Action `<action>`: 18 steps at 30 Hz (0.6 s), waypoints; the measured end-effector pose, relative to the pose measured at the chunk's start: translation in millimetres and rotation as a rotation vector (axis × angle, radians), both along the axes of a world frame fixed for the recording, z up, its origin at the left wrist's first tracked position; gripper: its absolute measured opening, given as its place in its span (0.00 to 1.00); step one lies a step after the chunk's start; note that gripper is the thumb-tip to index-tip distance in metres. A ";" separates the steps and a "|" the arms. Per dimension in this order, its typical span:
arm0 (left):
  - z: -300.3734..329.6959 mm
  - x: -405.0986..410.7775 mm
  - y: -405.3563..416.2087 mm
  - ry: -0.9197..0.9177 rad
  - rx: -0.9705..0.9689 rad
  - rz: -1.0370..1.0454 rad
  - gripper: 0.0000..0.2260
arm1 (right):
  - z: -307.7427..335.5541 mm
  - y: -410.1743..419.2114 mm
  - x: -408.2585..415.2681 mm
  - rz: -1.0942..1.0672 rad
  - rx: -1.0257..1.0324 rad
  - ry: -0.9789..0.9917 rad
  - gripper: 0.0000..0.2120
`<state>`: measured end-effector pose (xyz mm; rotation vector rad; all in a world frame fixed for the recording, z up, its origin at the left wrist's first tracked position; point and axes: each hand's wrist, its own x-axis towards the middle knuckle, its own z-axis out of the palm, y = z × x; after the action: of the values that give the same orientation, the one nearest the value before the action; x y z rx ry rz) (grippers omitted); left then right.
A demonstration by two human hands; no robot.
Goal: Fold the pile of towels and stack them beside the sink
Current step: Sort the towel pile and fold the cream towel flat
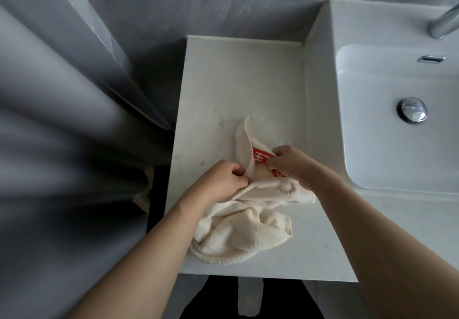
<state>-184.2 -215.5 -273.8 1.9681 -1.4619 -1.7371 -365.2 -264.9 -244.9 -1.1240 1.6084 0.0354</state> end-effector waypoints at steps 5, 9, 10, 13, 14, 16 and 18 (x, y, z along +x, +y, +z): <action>10.3 12.5 2.5 -0.020 -0.197 0.226 0.11 | 6.9 -7.2 -4.0 -0.049 -0.076 -0.007 0.08; 10.7 47.1 7.2 0.093 -0.274 0.683 0.08 | 20.5 -36.9 -3.2 -0.133 -0.305 -0.076 0.14; 6.5 56.4 7.1 0.013 -0.269 0.686 0.07 | 24.3 -46.7 -3.8 -0.099 -0.395 -0.059 0.15; -5.8 80.3 2.0 -0.403 -0.099 0.326 0.04 | 30.8 -72.2 -0.3 0.177 -0.748 0.216 0.20; -7.7 83.3 -1.1 -0.491 -0.032 0.193 0.07 | 30.7 -76.3 4.0 0.217 -0.848 0.318 0.21; -4.9 79.9 -11.9 -0.565 -0.016 0.090 0.15 | 25.5 -77.4 14.5 0.232 -0.984 0.445 0.23; 2.5 70.5 -28.9 -0.569 -0.112 0.164 0.17 | 12.0 -70.3 24.3 0.283 -0.910 0.443 0.24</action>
<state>-113.7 -244.4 -271.4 2.5603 -1.4395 -1.0457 -340.9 -335.2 -232.9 -2.1583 1.8884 -0.3118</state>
